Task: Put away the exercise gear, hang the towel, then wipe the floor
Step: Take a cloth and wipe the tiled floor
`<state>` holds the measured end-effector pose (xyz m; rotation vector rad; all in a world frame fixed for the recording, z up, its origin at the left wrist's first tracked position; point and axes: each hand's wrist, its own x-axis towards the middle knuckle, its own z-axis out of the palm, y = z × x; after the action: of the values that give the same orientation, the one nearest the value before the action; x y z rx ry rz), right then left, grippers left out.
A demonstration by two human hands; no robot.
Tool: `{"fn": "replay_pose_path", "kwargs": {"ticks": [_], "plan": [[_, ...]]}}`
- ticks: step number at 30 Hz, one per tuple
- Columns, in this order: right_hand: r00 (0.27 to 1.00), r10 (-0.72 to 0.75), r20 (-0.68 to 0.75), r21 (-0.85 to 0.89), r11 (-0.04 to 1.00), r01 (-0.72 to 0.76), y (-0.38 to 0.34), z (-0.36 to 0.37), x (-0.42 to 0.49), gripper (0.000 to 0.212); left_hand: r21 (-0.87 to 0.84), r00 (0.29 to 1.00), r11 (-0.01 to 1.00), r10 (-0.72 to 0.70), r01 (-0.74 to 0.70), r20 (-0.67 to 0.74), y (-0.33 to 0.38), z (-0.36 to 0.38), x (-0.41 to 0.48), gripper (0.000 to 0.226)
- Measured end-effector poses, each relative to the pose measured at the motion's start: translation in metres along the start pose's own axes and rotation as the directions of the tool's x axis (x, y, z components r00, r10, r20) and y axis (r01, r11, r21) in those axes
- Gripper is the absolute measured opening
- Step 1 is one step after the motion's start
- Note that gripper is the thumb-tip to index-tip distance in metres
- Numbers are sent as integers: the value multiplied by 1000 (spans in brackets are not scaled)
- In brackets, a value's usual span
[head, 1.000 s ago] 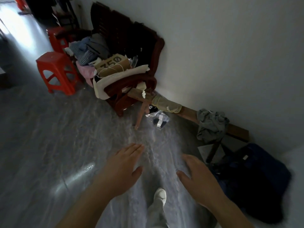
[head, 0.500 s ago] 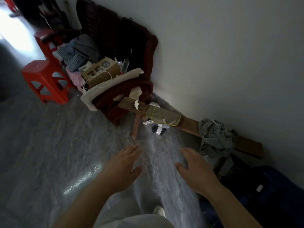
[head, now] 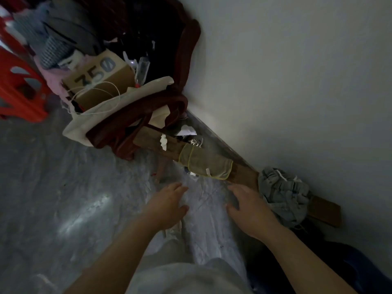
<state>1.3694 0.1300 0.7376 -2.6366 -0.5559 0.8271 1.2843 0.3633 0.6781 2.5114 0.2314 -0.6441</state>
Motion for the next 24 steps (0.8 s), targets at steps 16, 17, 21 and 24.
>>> {"fn": "replay_pose_path", "kwargs": {"ticks": [16, 17, 21, 24], "plan": [[975, 19, 222, -77, 997, -2, 24, 0, 244, 48, -350, 951, 890, -233, 292, 201, -49, 28, 244, 53], [971, 21, 238, -84, 996, -1, 29, 3, 257, 46, -353, 946, 883, -249, 310, 209, -49, 34, 254, 55], [956, 14, 294, -145, 989, 30, 52, 25, 306, 48, -316, 923, 873, -313, 373, 224, -49, 64, 288, 64], [939, 17, 342, -173, 984, 46, 71, 48, 333, 49, -331, 912, 852, -357, 406, 199, -48, 86, 299, 68]]}}
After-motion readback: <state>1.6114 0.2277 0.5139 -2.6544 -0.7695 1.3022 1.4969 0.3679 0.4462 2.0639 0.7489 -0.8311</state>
